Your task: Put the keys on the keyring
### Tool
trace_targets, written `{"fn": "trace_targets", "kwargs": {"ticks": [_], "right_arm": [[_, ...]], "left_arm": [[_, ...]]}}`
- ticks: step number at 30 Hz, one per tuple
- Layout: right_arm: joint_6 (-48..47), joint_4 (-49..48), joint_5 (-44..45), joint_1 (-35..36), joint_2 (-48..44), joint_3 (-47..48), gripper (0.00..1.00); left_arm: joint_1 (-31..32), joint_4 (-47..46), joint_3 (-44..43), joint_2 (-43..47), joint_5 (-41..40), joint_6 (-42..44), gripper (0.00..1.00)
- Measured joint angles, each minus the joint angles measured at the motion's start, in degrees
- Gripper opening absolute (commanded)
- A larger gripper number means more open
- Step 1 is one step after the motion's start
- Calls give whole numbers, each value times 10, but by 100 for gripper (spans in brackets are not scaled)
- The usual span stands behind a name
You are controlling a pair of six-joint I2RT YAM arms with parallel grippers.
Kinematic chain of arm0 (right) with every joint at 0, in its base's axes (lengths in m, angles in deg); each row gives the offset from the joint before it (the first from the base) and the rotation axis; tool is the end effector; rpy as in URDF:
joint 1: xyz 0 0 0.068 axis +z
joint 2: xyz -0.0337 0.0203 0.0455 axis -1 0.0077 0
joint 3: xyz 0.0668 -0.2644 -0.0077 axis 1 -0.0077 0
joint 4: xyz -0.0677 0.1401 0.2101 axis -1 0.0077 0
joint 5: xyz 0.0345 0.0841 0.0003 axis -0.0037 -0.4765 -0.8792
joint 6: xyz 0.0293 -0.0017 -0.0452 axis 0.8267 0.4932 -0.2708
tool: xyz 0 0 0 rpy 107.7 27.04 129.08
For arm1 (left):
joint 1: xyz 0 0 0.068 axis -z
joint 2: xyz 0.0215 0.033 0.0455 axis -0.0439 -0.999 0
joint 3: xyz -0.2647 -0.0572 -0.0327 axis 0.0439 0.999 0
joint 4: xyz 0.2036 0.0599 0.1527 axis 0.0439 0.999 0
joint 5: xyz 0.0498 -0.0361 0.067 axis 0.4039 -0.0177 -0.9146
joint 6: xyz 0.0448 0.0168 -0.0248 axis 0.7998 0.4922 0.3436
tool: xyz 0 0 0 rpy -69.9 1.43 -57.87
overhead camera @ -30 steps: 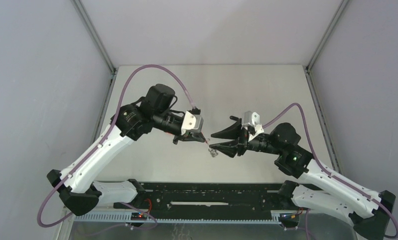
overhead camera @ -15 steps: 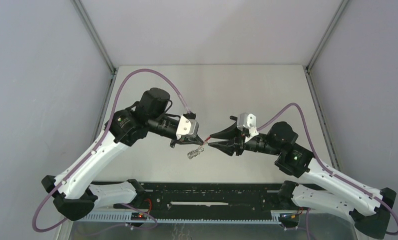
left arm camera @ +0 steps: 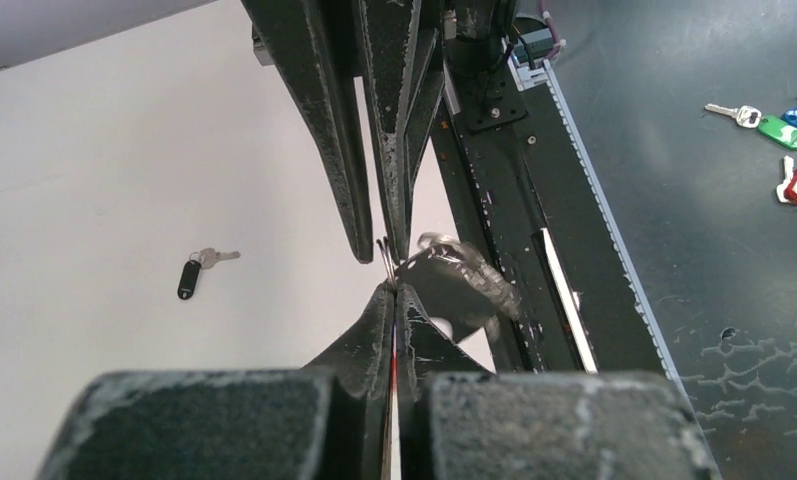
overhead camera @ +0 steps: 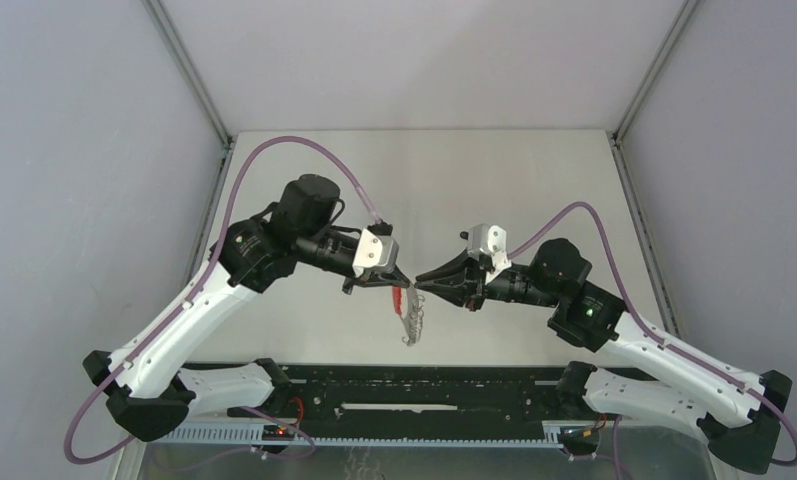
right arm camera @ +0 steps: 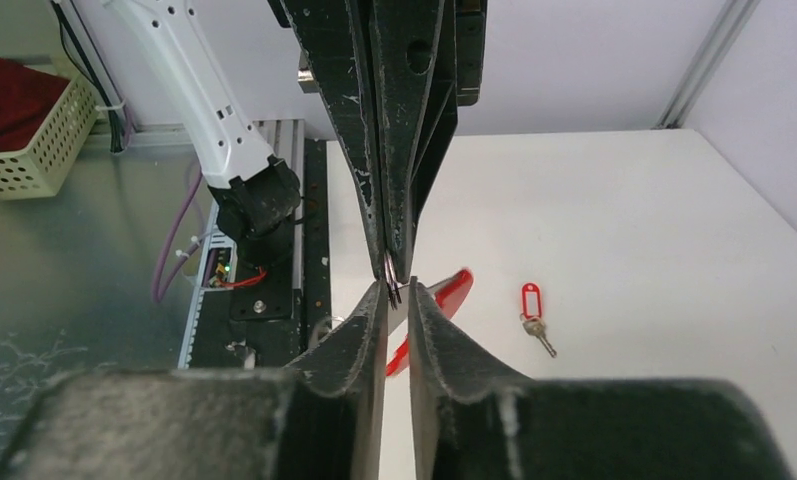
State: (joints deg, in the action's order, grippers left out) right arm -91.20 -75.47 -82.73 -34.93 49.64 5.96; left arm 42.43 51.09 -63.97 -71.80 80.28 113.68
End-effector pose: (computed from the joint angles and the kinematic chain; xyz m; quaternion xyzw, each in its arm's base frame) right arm 0.0995 0.1683 0.3713 -0.4823 0.4916 0.4422 0.5747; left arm 0.1276 -0.1649 0.4200 0.6790 0.4790 -0.3880 0.3987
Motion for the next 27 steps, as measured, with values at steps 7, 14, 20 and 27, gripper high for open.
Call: {"fn": "trace_targets", "kwargs": {"ticks": [7, 14, 20, 27], "right_arm": [[-4, 9, 0, 2, 8, 13, 0], [-1, 60, 19, 4, 15, 38, 0], [12, 175, 48, 4, 45, 129, 0], [16, 305, 73, 19, 84, 213, 0]], "left_arm": [[0, -21, 10, 6, 2, -19, 0], [1, -32, 28, 12, -5, -28, 37], [2, -33, 55, 38, -26, -29, 45], [2, -52, 75, 61, -48, -35, 45]]}}
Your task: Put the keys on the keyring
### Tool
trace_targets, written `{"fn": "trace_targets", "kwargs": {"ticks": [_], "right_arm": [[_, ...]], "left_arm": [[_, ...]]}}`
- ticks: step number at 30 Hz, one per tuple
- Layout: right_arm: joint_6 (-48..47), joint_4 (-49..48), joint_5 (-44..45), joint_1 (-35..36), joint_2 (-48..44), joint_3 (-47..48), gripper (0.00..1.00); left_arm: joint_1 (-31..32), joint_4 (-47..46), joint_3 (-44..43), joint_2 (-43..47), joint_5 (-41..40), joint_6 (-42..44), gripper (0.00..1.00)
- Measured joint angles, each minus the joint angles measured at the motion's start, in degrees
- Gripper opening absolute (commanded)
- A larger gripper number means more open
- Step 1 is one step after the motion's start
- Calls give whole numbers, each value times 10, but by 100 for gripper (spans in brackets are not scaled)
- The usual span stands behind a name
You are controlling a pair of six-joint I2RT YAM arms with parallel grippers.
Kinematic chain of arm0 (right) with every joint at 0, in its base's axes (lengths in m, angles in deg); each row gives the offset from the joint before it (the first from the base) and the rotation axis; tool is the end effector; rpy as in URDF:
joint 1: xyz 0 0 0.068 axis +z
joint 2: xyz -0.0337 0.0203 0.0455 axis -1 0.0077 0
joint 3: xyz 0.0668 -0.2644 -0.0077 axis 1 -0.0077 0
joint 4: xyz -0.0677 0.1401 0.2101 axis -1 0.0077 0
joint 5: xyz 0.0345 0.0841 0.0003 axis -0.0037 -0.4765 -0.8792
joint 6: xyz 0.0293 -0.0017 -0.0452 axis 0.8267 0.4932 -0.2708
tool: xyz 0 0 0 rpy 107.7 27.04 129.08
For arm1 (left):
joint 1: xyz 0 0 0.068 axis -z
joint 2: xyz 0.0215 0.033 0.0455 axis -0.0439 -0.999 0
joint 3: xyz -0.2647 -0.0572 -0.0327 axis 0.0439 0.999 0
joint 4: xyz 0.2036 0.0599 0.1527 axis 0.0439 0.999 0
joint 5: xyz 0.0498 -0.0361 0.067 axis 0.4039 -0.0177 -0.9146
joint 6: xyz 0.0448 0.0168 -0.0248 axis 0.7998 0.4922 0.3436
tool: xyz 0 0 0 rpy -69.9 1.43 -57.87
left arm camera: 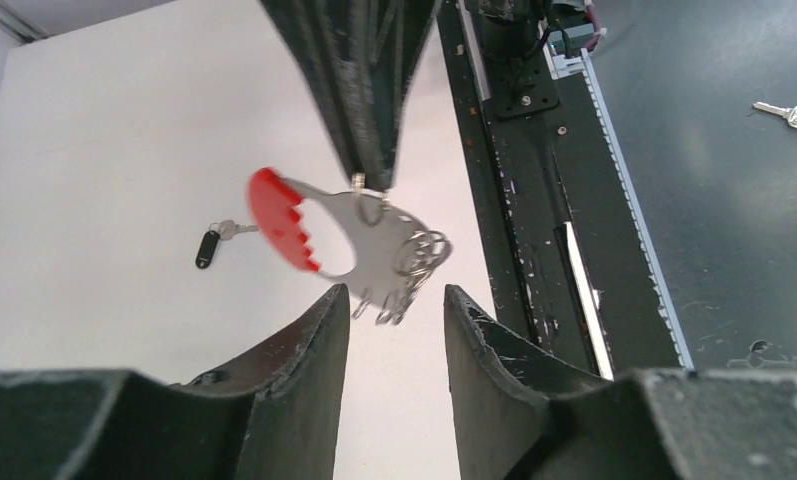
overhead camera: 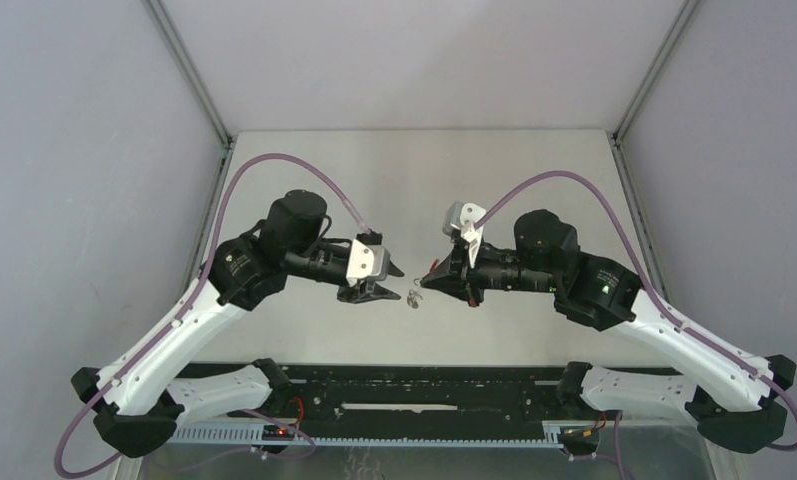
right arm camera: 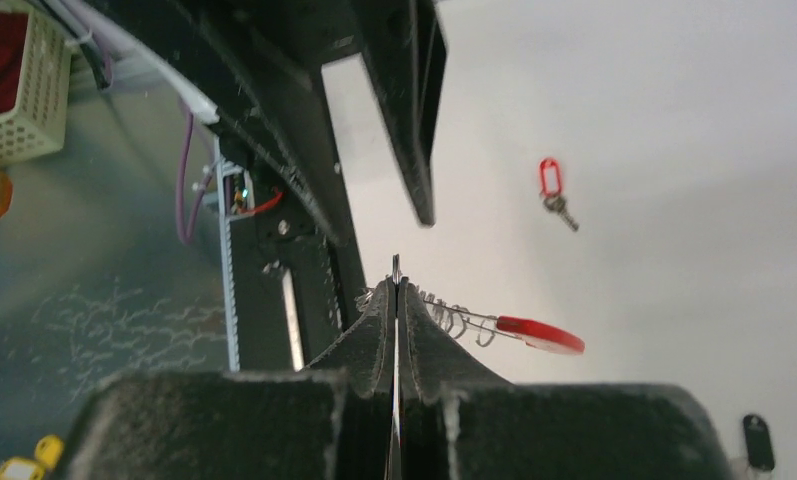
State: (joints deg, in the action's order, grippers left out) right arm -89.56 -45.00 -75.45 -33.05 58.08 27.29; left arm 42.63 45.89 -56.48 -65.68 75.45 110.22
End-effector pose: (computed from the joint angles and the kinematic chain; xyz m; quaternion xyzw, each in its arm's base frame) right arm 0.1033 0.1782 0.4160 -0.4825 0.6187 0.3921 0.4803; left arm 0.1168 -0.1522 0.4056 0.6597 0.5024 -0.3635 0.4245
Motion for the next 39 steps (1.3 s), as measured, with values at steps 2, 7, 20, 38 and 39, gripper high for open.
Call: {"fn": "trace_targets", "kwargs": {"ticks": [2, 7, 20, 38, 39], "right_arm": [[-1, 26, 4, 10, 0, 3, 0], [-3, 85, 7, 31, 15, 31, 0], [-11, 141, 28, 62, 64, 85, 0], [-24, 191, 67, 97, 120, 159, 0], [-25, 193, 69, 97, 122, 159, 0]], "left_arm": [[0, -6, 0, 1, -1, 0, 45], [0, -16, 0, 1, 2, -5, 50], [8, 3, 0, -12, 56, -4, 44], [12, 13, 0, -20, 62, -12, 20], [12, 13, 0, -20, 62, -14, 19]]}}
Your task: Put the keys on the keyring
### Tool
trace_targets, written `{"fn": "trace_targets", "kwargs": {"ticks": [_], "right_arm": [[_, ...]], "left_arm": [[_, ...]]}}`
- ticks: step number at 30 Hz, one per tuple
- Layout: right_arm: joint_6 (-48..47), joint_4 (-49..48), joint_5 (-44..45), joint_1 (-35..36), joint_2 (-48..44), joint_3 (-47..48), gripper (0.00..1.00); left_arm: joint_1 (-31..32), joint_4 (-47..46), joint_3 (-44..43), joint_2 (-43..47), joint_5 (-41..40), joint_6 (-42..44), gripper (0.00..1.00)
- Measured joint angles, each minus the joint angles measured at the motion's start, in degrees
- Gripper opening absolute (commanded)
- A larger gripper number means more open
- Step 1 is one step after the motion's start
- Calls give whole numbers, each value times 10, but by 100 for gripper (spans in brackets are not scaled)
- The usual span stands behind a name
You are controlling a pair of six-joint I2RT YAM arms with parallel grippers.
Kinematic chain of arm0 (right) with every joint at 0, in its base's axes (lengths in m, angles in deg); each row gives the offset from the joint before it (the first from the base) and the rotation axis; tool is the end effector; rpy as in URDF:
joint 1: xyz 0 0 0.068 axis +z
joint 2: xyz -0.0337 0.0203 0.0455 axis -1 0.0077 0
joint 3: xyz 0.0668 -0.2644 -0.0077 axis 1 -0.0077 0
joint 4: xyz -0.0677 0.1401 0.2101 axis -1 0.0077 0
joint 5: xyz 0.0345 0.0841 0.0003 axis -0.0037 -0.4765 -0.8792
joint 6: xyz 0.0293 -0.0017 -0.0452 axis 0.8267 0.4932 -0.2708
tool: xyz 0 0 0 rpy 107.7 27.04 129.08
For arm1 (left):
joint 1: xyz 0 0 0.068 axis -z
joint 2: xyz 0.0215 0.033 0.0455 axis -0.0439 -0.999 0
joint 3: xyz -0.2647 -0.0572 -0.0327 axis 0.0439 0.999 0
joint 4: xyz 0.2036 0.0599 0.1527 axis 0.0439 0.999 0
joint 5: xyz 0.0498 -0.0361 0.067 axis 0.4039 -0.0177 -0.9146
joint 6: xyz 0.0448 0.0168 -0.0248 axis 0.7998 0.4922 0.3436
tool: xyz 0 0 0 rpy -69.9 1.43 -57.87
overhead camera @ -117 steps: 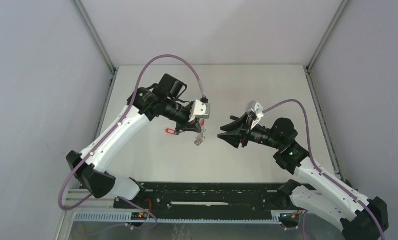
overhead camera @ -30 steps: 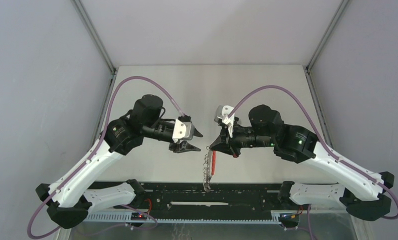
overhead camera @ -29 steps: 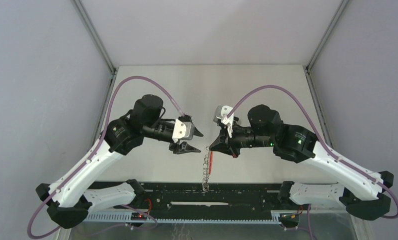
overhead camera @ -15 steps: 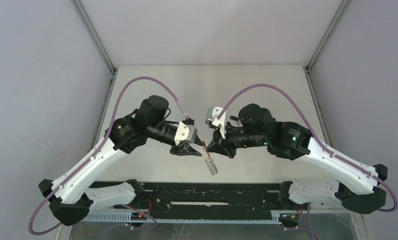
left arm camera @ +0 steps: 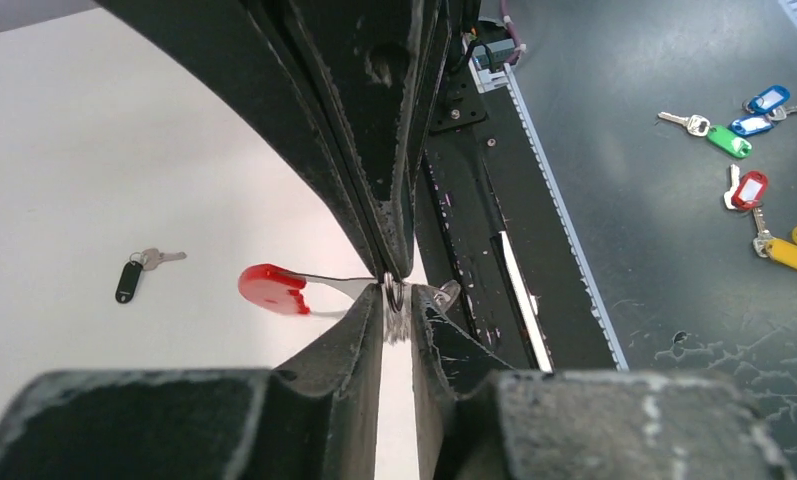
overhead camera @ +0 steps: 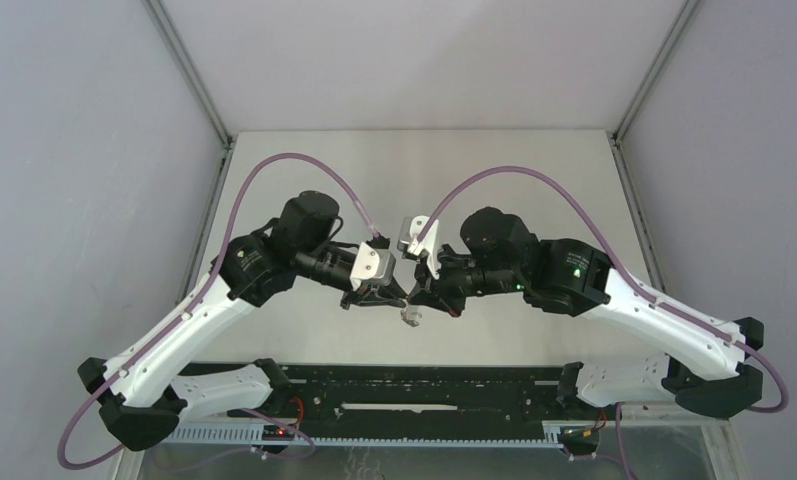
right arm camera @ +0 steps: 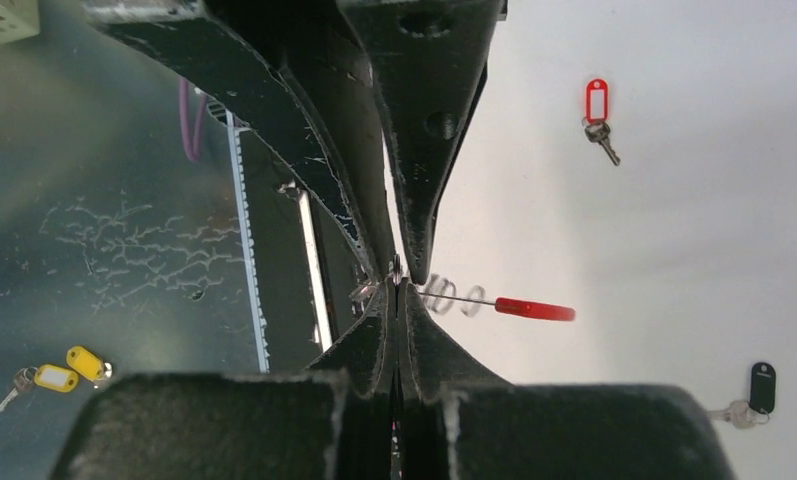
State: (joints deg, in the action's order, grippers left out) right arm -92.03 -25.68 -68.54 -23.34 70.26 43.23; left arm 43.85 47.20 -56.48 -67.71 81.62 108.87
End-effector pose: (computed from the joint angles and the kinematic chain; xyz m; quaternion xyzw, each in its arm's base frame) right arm 0.0885 0.2209 0.4290 -0.5540 0.6596 0.3351 0.3816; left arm 0.1163 -0.1613 0.3991 0.6656 0.4900 -0.4178 0.3772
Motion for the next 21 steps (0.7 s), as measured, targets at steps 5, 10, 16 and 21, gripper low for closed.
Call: {"fn": "trace_targets", "kwargs": {"ticks": [5, 10, 16, 21], "right_arm": [[-1, 7, 15, 7, 9, 5, 0], [-1, 20, 25, 14, 18, 21, 0], [-1, 22, 25, 16, 18, 23, 0], [0, 19, 22, 16, 17, 23, 0]], "left_arm": [[0, 0, 0, 0, 0, -2, 16], [0, 0, 0, 0, 0, -5, 9], [0, -2, 0, 0, -1, -2, 0], [0, -2, 0, 4, -1, 8, 0]]}}
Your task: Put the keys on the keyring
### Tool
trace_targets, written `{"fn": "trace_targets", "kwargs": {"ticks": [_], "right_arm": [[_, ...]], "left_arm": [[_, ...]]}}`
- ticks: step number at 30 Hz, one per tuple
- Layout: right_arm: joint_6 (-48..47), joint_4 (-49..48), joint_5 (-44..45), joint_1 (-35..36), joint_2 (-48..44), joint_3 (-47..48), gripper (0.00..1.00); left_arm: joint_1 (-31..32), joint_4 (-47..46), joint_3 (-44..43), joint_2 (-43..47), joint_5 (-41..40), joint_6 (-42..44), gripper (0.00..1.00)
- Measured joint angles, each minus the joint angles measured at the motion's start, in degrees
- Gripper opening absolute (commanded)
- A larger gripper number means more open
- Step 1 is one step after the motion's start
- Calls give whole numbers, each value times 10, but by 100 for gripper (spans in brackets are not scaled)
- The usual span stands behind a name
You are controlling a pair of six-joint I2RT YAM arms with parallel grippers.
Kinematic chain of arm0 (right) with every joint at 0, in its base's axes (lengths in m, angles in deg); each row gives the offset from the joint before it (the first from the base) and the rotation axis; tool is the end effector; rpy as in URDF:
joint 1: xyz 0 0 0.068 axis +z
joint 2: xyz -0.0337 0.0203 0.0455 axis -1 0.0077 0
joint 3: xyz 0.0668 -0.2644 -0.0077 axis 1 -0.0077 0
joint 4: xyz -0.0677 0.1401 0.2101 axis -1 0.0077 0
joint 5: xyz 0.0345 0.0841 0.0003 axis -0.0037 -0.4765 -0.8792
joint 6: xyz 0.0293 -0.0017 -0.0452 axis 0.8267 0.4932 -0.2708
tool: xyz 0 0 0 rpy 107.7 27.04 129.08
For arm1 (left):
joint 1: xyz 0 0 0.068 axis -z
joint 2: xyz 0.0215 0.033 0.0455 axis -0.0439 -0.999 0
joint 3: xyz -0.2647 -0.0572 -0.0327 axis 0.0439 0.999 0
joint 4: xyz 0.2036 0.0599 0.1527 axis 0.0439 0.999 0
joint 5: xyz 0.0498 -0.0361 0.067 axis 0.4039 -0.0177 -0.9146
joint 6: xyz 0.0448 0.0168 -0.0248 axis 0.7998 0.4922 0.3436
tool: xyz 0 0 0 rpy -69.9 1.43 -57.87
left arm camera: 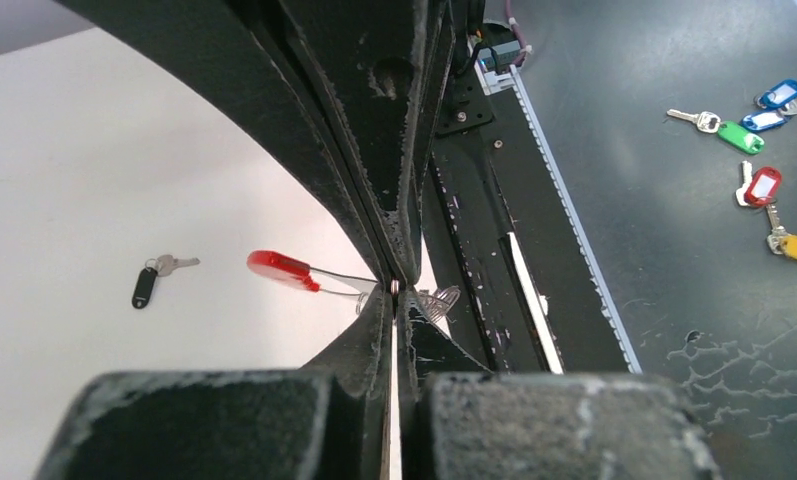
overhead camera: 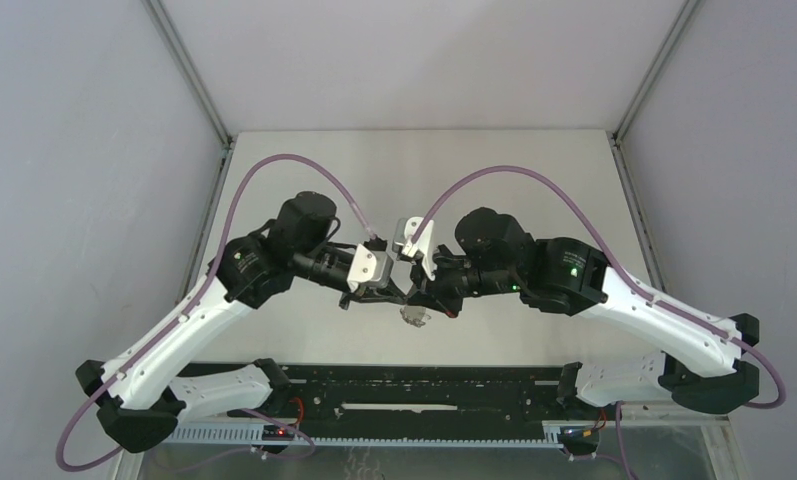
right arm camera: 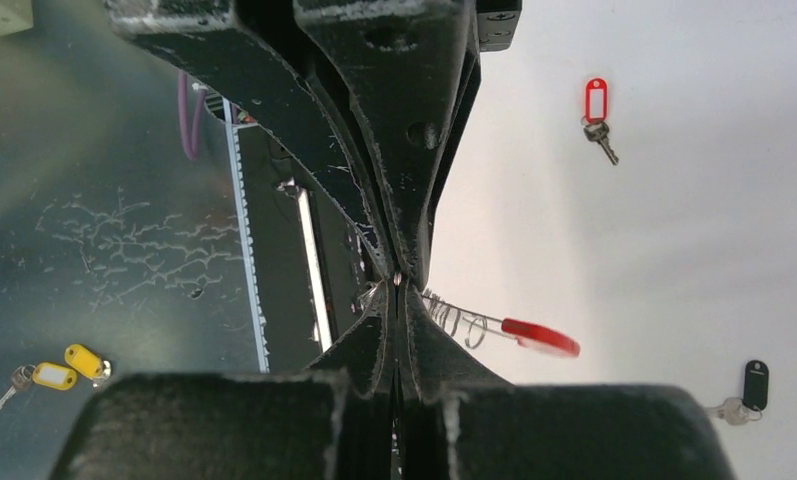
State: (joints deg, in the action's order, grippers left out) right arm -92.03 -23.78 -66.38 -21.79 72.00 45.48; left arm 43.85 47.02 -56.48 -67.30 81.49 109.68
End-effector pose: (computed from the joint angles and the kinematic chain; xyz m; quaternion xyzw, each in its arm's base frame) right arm 0.0857 0.2276 0.4313 -0.5592 0.6645 0.3220 0.3769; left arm 0.1151 -0.1599 0.4006 0.6690 0.4830 -0.4137 0.3847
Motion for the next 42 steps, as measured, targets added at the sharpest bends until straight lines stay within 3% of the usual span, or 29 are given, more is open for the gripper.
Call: {"fn": "trace_targets", "kwargs": {"ticks": [4, 6, 7, 14, 28, 34, 42], "right_arm": [[2, -12, -17, -7, -7, -5, 0], [4, -24, -33, -15, -16, -14, 0], [5, -30, -39, -18, -21, -17, 0], [12, -40, -66, -25, -54, -20, 0], [14, -38, -71, -25, -48, -20, 0], [14, -36, -61, -24, -38, -20, 0], [14, -34, -51, -24, -35, -20, 0]], "left_arm": [[0, -10, 7, 12, 1, 13, 4], [2, -16, 8, 18, 2, 19, 21], [3, -20, 8, 20, 3, 22, 24], [4, -10, 8, 21, 0, 32, 23], [5, -11, 7, 19, 2, 14, 39], [5, -11, 6, 14, 3, 6, 37], [6, -12, 1, 14, 7, 0, 27]]}}
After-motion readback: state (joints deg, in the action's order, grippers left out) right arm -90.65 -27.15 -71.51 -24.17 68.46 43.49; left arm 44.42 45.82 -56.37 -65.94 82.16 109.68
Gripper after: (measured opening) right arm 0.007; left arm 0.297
